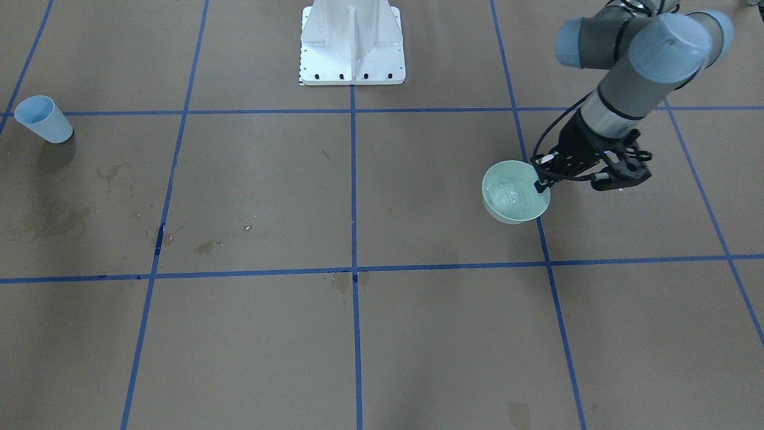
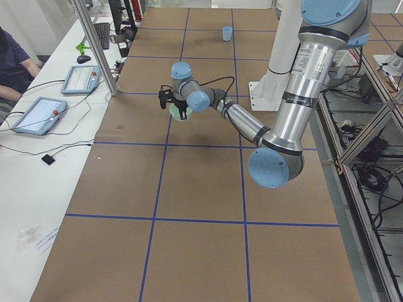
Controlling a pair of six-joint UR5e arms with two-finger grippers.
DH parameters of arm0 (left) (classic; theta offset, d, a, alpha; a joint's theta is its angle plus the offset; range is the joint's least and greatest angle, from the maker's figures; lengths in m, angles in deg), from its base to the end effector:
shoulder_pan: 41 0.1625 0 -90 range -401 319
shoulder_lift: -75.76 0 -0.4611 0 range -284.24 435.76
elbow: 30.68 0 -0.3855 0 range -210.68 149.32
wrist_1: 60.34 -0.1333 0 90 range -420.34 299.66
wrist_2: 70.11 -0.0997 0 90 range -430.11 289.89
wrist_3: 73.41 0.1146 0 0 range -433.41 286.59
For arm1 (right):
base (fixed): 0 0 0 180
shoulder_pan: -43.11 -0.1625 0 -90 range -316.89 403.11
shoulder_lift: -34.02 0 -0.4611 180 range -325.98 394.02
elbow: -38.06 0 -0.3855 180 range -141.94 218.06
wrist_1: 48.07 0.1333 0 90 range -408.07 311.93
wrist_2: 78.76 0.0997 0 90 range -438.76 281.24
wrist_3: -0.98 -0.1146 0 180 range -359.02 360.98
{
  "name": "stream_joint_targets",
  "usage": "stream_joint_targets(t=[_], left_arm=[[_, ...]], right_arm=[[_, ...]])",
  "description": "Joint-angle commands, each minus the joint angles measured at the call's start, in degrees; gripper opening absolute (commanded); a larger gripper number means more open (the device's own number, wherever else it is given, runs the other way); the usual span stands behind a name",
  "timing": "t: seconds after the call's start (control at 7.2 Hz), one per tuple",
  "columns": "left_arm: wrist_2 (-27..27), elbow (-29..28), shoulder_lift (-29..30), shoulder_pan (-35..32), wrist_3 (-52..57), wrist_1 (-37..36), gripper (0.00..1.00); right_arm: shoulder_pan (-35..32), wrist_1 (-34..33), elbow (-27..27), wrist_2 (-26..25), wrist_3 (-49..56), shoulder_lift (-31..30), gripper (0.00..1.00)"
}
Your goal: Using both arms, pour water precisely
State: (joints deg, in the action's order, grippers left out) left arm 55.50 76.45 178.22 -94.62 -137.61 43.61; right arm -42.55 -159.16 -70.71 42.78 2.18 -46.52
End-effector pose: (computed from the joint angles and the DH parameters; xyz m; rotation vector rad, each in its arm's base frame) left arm 0.2852 -0.4993 0.4212 0.0149 0.9424 -0.2132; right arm 0.0333 -0.5305 0.5195 0.1064 -0.5532 -0.1284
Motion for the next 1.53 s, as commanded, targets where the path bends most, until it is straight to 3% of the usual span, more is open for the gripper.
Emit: stream_joint_targets(t=[0.0, 0.56, 1.39], left_arm=[[-0.02, -0.94, -13.9, -4.03, 4.69, 14.01, 0.0], [-0.02, -8.32, -27.38, -4.04, 4.69, 34.45, 0.0], [-0.46, -9.38, -31.97, -3.78, 4.78, 35.27, 0.0]], right_arm=[[-1.79, 0.0, 0.58, 1.85, 4.49, -1.02, 1.0], [-2.32, 0.0, 0.67, 1.94, 5.65, -2.17, 1.0], [-2.32, -0.09, 0.84, 1.76, 5.39, -3.14, 1.0]])
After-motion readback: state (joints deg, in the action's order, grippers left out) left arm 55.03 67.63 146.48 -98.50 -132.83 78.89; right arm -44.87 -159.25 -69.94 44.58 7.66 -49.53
